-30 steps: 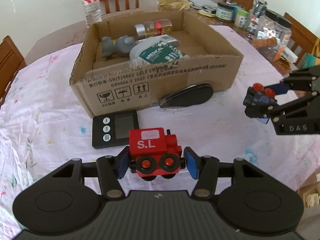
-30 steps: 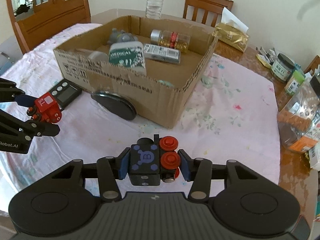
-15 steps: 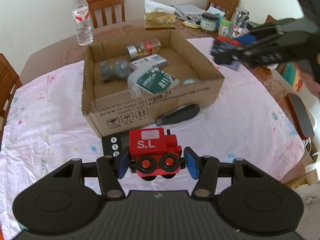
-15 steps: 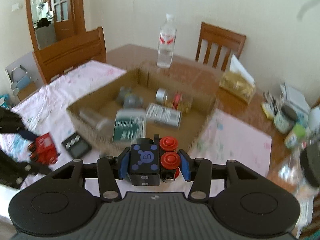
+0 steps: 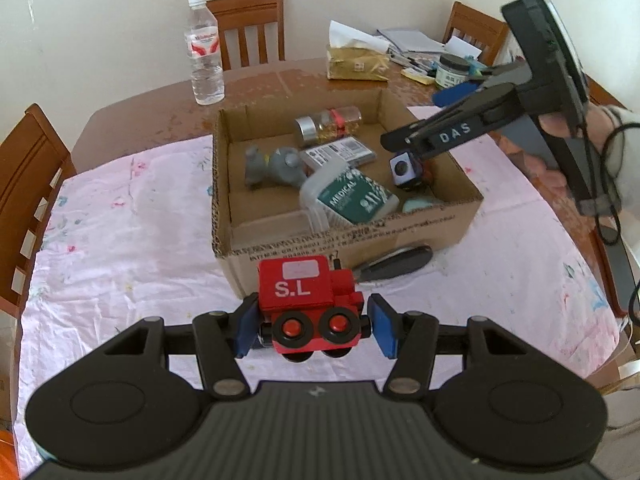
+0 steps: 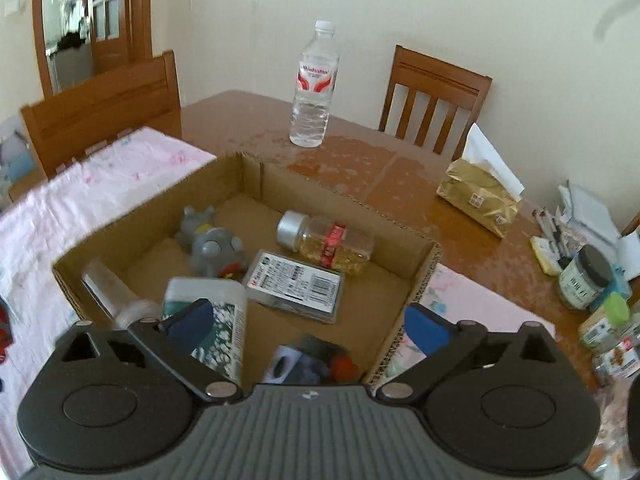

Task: Organize rigid objects
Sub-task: 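Carry both toy trains into the box and open both grippers, then move the right gripper to the correction tape while the left approaches the black timer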

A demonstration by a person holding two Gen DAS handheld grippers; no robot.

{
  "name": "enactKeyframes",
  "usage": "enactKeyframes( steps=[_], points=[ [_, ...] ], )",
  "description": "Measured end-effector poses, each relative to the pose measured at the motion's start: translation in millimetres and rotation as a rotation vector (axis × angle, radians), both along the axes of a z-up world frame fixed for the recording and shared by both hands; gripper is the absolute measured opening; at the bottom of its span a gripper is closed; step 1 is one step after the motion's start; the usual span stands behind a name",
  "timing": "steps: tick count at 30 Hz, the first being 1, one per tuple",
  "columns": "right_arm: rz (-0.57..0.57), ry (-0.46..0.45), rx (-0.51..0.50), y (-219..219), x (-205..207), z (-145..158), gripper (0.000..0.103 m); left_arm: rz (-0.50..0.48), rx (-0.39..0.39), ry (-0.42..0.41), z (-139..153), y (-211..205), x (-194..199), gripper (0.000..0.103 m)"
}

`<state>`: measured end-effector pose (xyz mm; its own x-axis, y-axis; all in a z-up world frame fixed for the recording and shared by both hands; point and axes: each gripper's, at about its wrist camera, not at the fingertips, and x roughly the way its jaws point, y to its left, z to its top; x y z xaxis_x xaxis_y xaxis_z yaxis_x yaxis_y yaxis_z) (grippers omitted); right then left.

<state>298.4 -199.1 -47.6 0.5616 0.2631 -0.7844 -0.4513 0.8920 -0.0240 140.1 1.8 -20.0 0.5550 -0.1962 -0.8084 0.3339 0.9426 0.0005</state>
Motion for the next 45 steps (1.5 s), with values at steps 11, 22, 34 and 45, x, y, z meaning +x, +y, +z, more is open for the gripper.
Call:
enactKeyframes(
  steps=[11,22,34,45],
  points=[
    [-0.089,0.045,-0.019,-7,-41,21,0.103,-0.028,0.006,-0.06,14,-5,41,0.056],
    [-0.199,0.06,0.005,-23,-81,37,0.103,-0.063,0.061,-0.044,-3,-10,111,0.056],
    [-0.321,0.098,-0.01,-35,-100,28,0.103,-0.003,0.047,-0.101,-6,0,127,0.098],
    [-0.34,0.118,0.001,-26,-105,17,0.103,0.032,0.011,-0.138,11,23,84,0.1]
  ],
)
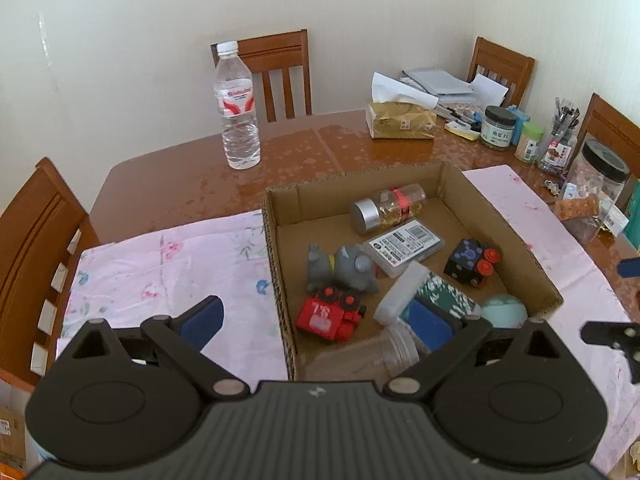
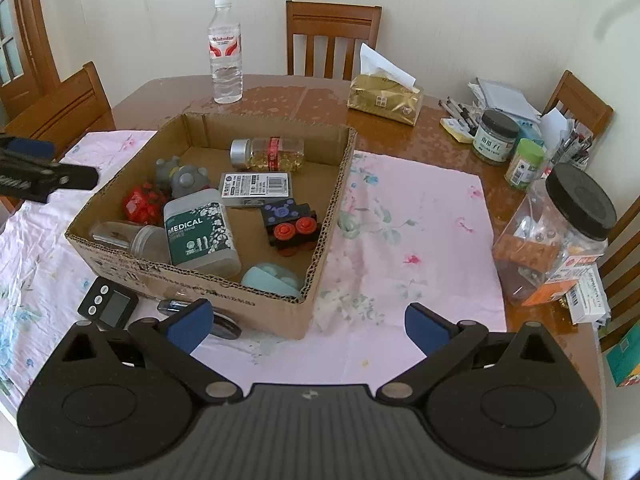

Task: Organize rigid objects
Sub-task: 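Move the right gripper to the correction tape while the left approaches the black timer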

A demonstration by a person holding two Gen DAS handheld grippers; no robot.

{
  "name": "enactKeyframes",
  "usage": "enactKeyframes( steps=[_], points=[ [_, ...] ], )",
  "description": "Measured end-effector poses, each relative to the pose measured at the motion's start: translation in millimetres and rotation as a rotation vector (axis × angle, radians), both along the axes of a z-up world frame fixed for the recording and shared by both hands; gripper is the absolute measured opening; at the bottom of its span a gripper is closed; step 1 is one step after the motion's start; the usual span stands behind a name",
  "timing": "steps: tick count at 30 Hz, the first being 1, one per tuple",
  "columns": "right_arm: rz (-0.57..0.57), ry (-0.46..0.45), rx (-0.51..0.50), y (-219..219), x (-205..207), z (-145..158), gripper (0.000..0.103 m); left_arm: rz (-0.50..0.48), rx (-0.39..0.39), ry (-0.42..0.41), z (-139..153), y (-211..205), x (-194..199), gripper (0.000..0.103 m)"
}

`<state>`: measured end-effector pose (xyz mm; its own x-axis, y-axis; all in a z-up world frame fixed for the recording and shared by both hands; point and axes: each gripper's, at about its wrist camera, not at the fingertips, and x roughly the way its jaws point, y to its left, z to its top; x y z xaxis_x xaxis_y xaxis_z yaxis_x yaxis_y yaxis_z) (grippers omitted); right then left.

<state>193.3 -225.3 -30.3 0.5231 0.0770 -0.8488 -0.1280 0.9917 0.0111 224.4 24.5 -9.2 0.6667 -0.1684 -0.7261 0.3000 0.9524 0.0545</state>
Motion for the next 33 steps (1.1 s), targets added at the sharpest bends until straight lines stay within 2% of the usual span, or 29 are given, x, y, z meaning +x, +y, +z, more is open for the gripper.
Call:
enactKeyframes(
  steps=[8,16,22,33],
  points=[
    [-0.046,0.064,0.032,3,-2,-26,0.103,0.082,-0.042,0.005,-17,20,-40,0.102],
    [-0.074,0.078,0.035,20,4,-44,0.103,0.105,-0.05,0.085,-47,29,-56,0.102],
    [-0.137,0.046,-0.021,35,14,-57,0.103,0.089,-0.06,0.117,-59,33,-57,0.102],
    [-0.19,0.035,-0.034,42,23,-68,0.103,0.018,-0.05,0.144,-70,36,-49,0.102]
  ],
)
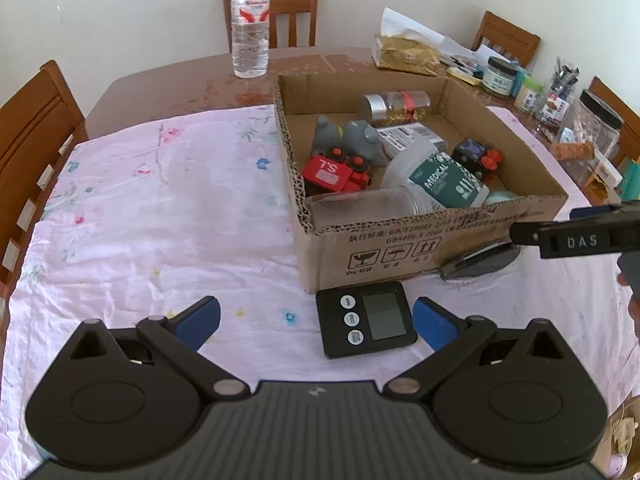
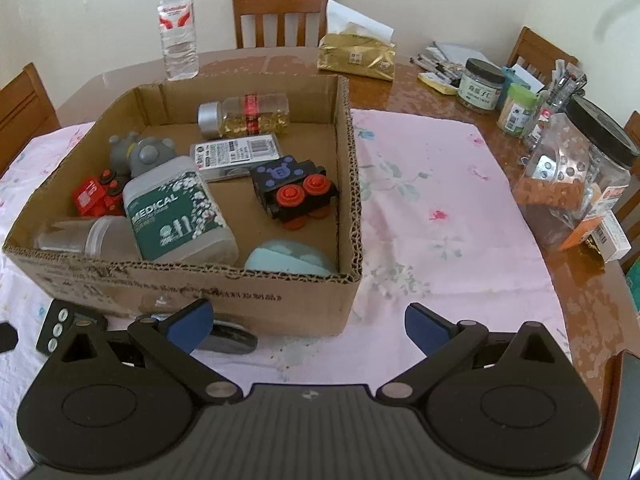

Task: Organize rigid objects
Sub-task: 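Move the right gripper to the correction tape while the left approaches the black timer, then grasp the clear correction tape with the right gripper while the left grasps the black timer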

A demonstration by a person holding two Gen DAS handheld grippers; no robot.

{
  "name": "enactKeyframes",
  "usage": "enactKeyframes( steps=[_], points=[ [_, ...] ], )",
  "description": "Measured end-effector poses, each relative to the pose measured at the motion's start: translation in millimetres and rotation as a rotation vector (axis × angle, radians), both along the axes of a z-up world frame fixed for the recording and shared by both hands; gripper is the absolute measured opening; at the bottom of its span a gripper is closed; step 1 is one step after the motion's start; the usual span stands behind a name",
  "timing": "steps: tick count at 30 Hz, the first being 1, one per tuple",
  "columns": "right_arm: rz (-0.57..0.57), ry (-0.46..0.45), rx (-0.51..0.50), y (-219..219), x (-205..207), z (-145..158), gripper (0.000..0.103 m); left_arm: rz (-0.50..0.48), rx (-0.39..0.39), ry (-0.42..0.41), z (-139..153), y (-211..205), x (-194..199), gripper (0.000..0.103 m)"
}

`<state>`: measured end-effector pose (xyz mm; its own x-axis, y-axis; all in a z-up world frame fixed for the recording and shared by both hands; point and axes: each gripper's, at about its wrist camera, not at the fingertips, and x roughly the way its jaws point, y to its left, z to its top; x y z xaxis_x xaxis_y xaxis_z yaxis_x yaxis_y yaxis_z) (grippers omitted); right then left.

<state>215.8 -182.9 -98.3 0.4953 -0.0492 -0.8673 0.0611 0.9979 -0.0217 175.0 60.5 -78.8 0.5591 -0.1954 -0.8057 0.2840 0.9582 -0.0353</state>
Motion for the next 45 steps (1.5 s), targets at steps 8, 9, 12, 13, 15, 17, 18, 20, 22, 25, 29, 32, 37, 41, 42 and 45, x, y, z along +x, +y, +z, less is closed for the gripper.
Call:
enactKeyframes(
  steps=[8,9,12,13,15,17,18,20,22,25,29,32,37,41,42,45],
  points=[
    [-0.007,0.007,0.024,2,-7,-4,0.103,-0.052,0.015,-0.008,-4,-5,0,0.102],
    [-0.007,0.011,0.029,2,-9,-4,0.103,-0.055,0.012,-0.006,-4,-5,0,0.102],
    [0.004,0.034,0.032,3,-15,-5,0.103,-0.059,0.004,0.001,-7,-5,0,0.102],
    [0.01,0.046,0.028,5,-17,-5,0.103,-0.061,0.003,0.003,-7,-5,0,0.102],
    [0.027,0.068,0.018,8,-22,-8,0.103,-0.061,0.005,0.005,-9,-6,0,0.102],
    [0.047,0.083,0.029,11,-27,-10,0.103,-0.063,0.004,0.009,-10,-5,-1,0.102],
    [0.057,0.088,0.045,12,-28,-11,0.103,-0.062,0.004,0.009,-11,-5,-1,0.102],
    [0.073,0.098,0.077,17,-30,-13,0.103,-0.062,0.008,0.012,-13,-5,0,0.102],
    [0.086,0.106,0.098,24,-30,-17,0.103,-0.062,0.013,0.012,-14,-4,0,0.102],
    [0.101,0.107,0.1,38,-27,-24,0.103,-0.063,0.02,0.012,-15,-2,1,0.102],
    [0.113,0.09,0.07,54,-25,-33,0.103,-0.064,0.025,0.014,-15,2,0,0.102],
    [0.114,0.067,0.041,64,-21,-36,0.103,-0.065,0.041,0.016,-17,3,0,0.102],
    [0.089,0.039,0.01,67,-16,-38,0.103,-0.064,0.039,0.041,-24,3,2,0.102],
    [0.078,0.034,0.009,46,-23,-35,0.103,-0.077,0.035,0.056,-29,-4,4,0.102],
    [0.069,0.035,0.008,40,-24,-35,0.103,-0.08,0.033,0.063,-31,-7,5,0.102],
    [0.047,0.032,0.006,23,-27,-35,0.103,-0.084,0.026,0.077,-36,-15,7,0.102]
  ],
)
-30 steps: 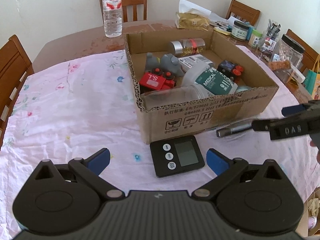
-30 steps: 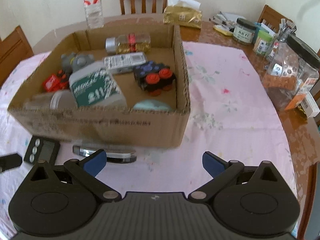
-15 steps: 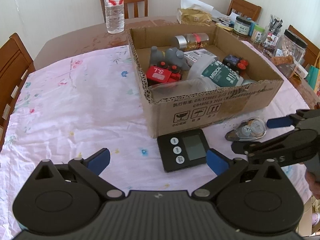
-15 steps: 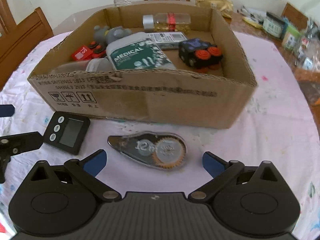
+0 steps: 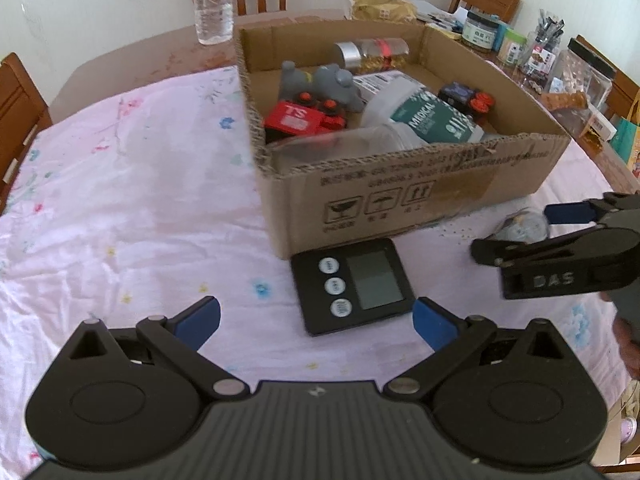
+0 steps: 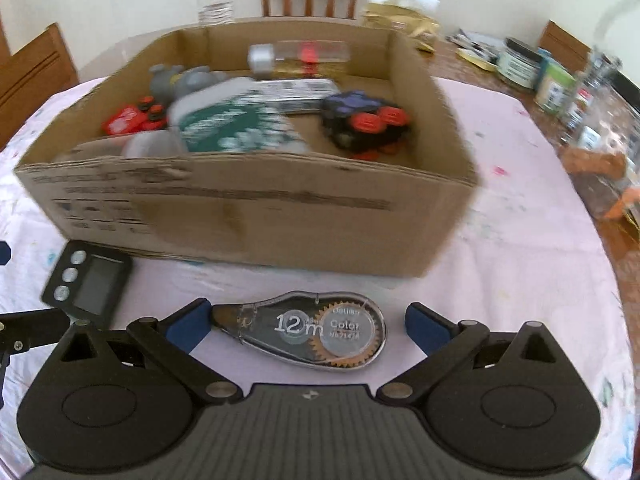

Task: Organize rigid objects
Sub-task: 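Grasp the clear correction tape with the right gripper while the left grasps the black timer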

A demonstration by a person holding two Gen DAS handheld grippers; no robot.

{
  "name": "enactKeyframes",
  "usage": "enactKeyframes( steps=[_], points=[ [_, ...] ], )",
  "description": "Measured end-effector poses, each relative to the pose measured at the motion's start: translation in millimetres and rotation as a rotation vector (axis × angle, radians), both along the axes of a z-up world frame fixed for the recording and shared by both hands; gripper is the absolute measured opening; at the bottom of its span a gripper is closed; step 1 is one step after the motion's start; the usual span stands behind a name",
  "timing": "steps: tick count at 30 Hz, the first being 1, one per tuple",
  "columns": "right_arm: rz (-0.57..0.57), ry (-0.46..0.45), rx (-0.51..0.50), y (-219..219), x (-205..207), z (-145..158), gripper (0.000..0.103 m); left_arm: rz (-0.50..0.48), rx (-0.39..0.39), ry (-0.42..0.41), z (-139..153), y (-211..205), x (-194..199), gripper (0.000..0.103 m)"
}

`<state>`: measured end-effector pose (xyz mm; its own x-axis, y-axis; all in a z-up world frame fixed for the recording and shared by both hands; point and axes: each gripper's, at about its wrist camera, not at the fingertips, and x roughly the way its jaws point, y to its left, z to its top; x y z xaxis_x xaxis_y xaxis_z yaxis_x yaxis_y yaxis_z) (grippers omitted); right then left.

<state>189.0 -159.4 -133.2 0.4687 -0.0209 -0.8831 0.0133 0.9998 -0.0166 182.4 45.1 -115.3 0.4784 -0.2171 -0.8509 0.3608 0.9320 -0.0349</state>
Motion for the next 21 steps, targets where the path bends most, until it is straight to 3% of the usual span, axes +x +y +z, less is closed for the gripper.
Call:
enactKeyframes(
  steps=[6,12,21],
  points=[
    [0.025,-0.009,0.001,-12,-5,0,0.103,0.024,-0.032,0.04,-13,-14,9,0.102],
    [0.036,-0.03,0.001,-11,-8,-1,0.103,0.066,0.043,0.008,-19,-31,13,0.103],
    [0.065,-0.032,0.005,-14,-7,-1,0.103,0.126,0.04,0.001,-19,-32,13,0.102]
  ],
)
